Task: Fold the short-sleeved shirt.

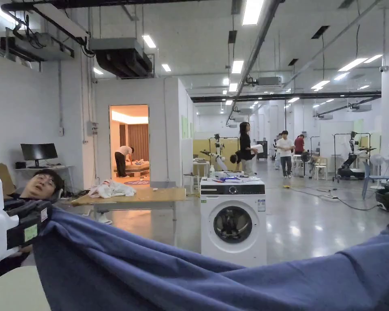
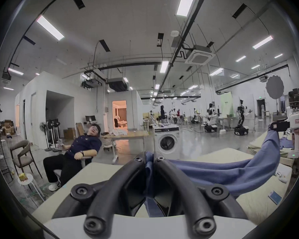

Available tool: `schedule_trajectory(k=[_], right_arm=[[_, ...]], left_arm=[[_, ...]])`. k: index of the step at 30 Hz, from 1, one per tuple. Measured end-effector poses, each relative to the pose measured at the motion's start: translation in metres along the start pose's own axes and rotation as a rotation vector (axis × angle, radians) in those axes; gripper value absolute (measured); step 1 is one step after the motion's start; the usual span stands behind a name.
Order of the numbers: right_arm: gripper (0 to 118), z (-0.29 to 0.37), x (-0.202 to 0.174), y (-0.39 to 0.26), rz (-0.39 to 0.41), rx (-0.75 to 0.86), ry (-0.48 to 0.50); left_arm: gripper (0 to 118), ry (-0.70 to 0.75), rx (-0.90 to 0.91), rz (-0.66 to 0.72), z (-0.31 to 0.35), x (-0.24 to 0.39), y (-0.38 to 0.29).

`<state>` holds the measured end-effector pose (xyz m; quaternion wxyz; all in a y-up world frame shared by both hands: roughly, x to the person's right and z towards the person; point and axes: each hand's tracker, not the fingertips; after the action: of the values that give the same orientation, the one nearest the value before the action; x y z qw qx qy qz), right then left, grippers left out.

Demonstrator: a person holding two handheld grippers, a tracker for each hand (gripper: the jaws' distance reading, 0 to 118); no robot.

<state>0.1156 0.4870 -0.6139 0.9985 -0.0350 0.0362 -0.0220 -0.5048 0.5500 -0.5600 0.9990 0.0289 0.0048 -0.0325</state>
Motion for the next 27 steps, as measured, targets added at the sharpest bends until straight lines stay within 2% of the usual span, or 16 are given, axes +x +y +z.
schedule_trajectory(k=[4,7,8,10,11,12,13,15,18,19,20,25,27], right_arm=[[8,-0.028,-0.004,0.047,-0.001,0.046,-0.045],[8,-0.049,-0.008,0.067,0.028,0.059,-0.084],[8,-0.058,-0.010,0.074,0.074,0.041,-0.102],[8,-0.072,-0.013,0.079,0.052,0.062,-0.128],[8,-0.081,-0.012,0.082,0.067,0.043,-0.134],[8,-0.087,-0.013,0.081,0.026,0.087,-0.142],[8,-0.095,-0.014,0.083,0.034,0.069,-0.142],[8,-0.110,-0.015,0.081,0.007,0.071,-0.144],[8,-0.137,-0.019,0.077,0.020,0.051,-0.154],[8,-0.146,-0.020,0.075,0.046,0.028,-0.157],[8,-0.153,-0.021,0.069,0.016,0.043,-0.159],[8,-0.191,-0.026,0.031,0.051,-0.026,-0.141],[8,-0.206,-0.028,0.003,0.098,-0.096,-0.140]], left_arm=[[2,0.059,0.018,-0.007,-0.032,-0.009,0.033],[2,0.090,0.038,0.004,-0.052,-0.013,0.043],[2,0.100,0.025,-0.004,-0.060,-0.012,0.046],[2,0.109,0.035,-0.007,-0.073,-0.011,0.043],[2,0.122,0.012,-0.010,-0.082,-0.009,0.043],[2,0.118,0.015,-0.006,-0.088,-0.008,0.040],[2,0.107,0.016,-0.010,-0.093,-0.007,0.037],[2,0.110,-0.005,-0.022,-0.111,-0.002,0.029],[2,0.111,-0.028,-0.027,-0.136,0.002,0.014],[2,0.115,-0.040,-0.023,-0.145,0.003,0.009],[2,0.115,-0.049,-0.020,-0.153,0.003,0.003],[2,0.122,-0.129,-0.014,-0.190,0.010,-0.045],[2,0.101,-0.176,0.000,-0.201,0.011,-0.074]])
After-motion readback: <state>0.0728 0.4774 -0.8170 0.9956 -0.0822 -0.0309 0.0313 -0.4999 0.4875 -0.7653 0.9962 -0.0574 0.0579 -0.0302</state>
